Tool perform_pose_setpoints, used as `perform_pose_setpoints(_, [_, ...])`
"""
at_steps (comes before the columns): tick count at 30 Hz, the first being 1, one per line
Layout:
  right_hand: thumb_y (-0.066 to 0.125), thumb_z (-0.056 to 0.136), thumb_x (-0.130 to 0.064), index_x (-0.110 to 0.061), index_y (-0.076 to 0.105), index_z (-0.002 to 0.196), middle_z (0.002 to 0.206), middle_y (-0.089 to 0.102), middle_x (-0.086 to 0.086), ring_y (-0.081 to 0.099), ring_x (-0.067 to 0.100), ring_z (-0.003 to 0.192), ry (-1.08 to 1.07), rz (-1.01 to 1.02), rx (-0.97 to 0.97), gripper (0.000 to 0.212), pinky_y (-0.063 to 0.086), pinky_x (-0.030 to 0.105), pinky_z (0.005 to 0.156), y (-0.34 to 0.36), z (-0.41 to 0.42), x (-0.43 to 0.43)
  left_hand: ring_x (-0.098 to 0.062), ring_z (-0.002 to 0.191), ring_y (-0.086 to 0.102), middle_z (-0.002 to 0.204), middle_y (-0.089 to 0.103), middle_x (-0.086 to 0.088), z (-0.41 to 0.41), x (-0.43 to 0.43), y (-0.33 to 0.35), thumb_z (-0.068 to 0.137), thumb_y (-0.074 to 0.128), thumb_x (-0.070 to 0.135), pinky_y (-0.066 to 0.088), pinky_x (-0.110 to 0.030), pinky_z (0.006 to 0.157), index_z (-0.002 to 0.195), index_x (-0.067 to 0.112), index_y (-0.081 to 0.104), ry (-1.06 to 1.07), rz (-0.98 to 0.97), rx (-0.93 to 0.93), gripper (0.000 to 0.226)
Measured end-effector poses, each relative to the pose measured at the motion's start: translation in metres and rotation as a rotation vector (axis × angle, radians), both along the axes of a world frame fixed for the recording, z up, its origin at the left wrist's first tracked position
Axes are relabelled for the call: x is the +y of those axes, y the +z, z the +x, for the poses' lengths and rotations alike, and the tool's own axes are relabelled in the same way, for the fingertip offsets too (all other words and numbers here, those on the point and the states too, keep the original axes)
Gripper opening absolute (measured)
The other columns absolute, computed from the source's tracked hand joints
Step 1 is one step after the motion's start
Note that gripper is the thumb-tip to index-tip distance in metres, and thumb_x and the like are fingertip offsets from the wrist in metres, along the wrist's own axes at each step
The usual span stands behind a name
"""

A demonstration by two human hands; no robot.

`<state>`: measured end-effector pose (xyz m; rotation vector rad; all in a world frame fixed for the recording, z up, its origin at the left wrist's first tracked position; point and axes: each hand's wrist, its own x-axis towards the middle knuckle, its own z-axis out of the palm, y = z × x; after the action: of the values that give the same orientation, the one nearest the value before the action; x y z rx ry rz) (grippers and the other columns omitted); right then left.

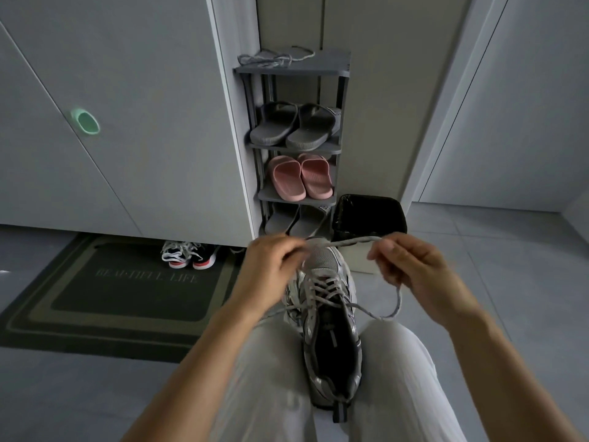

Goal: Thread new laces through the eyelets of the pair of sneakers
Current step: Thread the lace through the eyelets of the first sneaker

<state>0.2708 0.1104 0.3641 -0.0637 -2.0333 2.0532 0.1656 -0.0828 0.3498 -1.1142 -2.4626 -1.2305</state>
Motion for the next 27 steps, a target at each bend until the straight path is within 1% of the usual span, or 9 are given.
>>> perform_pose_setpoints(4, [0.047, 0.092, -0.007, -0.011, 0.062, 0.068, 0.059, 0.053, 0.000, 0.045, 0.005, 0.049, -0.228, 0.176, -0.185, 0.029, 0.034, 0.024, 0.053, -0.024, 0.000, 0.027, -0.004, 0.077, 0.062, 0.076, 0.065, 0.010, -0.004, -0.028, -0.007, 0.086, 0.058, 0.011, 0.047, -0.008, 0.069, 0.099, 0.014, 0.068, 0.003, 0.035, -0.281, 0.016])
perform_pose_setpoints(7, [0.056, 0.088, -0.009, -0.009, 0.066, 0.092, 0.092, 0.062, 0.005, 0.058, 0.016, 0.084, -0.304, 0.545, -0.278, 0.011, 0.041, 0.017, 0.070, -0.043, -0.003, 0.023, -0.003, 0.069, 0.059, 0.073, 0.063, 0.010, 0.005, -0.026, -0.011, 0.089, 0.053, 0.010, 0.044, -0.008, 0.061, 0.099, 0.019, 0.066, -0.023, 0.013, -0.336, 0.019])
perform_pose_setpoints(10, [0.063, 0.078, -0.025, -0.008, 0.061, 0.113, 0.109, 0.055, -0.003, 0.051, 0.008, 0.103, -0.263, 0.822, 0.004, 0.039, 0.036, 0.017, 0.089, -0.041, -0.007, -0.009, -0.001, 0.059, 0.055, 0.071, 0.062, 0.013, 0.020, -0.007, -0.011, 0.089, 0.054, 0.011, 0.039, -0.009, 0.056, 0.095, 0.019, 0.062, -0.124, -0.068, -0.332, 0.012])
perform_pose_setpoints(12, [0.063, 0.077, -0.028, -0.013, 0.064, 0.107, 0.100, 0.058, -0.011, 0.052, -0.008, 0.093, -0.094, 0.811, 0.089, 0.034, 0.039, 0.008, 0.084, -0.033, -0.008, -0.034, 0.006, 0.052, 0.051, 0.063, 0.060, 0.016, 0.029, 0.003, -0.008, 0.088, 0.058, 0.013, 0.035, -0.008, 0.054, 0.083, 0.022, 0.054, -0.137, -0.078, -0.302, 0.011])
perform_pose_setpoints(14, [0.063, 0.076, -0.024, -0.015, 0.067, 0.099, 0.086, 0.058, -0.015, 0.054, -0.013, 0.080, -0.036, 0.741, 0.089, 0.025, 0.040, 0.003, 0.073, -0.031, -0.009, -0.044, 0.007, 0.046, 0.049, 0.053, 0.058, 0.017, 0.032, 0.005, -0.005, 0.085, 0.061, 0.010, 0.033, -0.007, 0.051, 0.075, 0.024, 0.049, -0.101, -0.004, -0.350, 0.021])
perform_pose_setpoints(18, [0.065, 0.075, -0.023, -0.017, 0.071, 0.087, 0.078, 0.062, -0.005, 0.058, 0.005, 0.072, -0.069, 0.713, 0.120, 0.015, 0.046, 0.014, 0.064, -0.036, -0.007, -0.044, 0.005, 0.049, 0.053, 0.057, 0.061, 0.011, 0.039, 0.001, -0.005, 0.082, 0.064, 0.009, 0.038, -0.007, 0.052, 0.075, 0.025, 0.052, -0.065, 0.124, -0.478, 0.022])
perform_pose_setpoints(22, [0.062, 0.074, -0.029, -0.020, 0.071, 0.082, 0.079, 0.056, -0.008, 0.056, 0.006, 0.070, -0.114, 0.829, 0.018, 0.015, 0.048, 0.021, 0.063, -0.047, 0.005, -0.044, -0.003, 0.067, 0.055, 0.077, 0.059, 0.007, 0.065, -0.008, -0.021, 0.075, 0.072, 0.031, 0.042, -0.013, 0.059, 0.083, 0.028, 0.046, 0.167, 0.002, -0.341, 0.027])
perform_pose_setpoints(25, [0.065, 0.070, -0.026, -0.019, 0.070, 0.077, 0.081, 0.053, -0.006, 0.057, 0.012, 0.070, -0.145, 0.929, -0.003, 0.012, 0.049, 0.026, 0.061, -0.057, 0.012, -0.048, 0.004, 0.068, 0.047, 0.084, 0.051, 0.018, 0.086, -0.012, -0.030, 0.074, 0.071, 0.037, 0.039, -0.007, 0.061, 0.097, 0.027, 0.053, 0.240, -0.164, -0.280, 0.031])
perform_pose_setpoints(27, [0.068, 0.067, -0.024, -0.019, 0.069, 0.073, 0.079, 0.053, -0.003, 0.056, 0.015, 0.072, -0.161, 0.981, 0.018, 0.008, 0.046, 0.024, 0.061, -0.059, 0.013, -0.050, 0.012, 0.068, 0.050, 0.079, 0.050, 0.026, 0.090, -0.013, -0.035, 0.078, 0.069, 0.027, 0.035, 0.002, 0.065, 0.104, 0.025, 0.061, 0.248, -0.111, -0.296, 0.027])
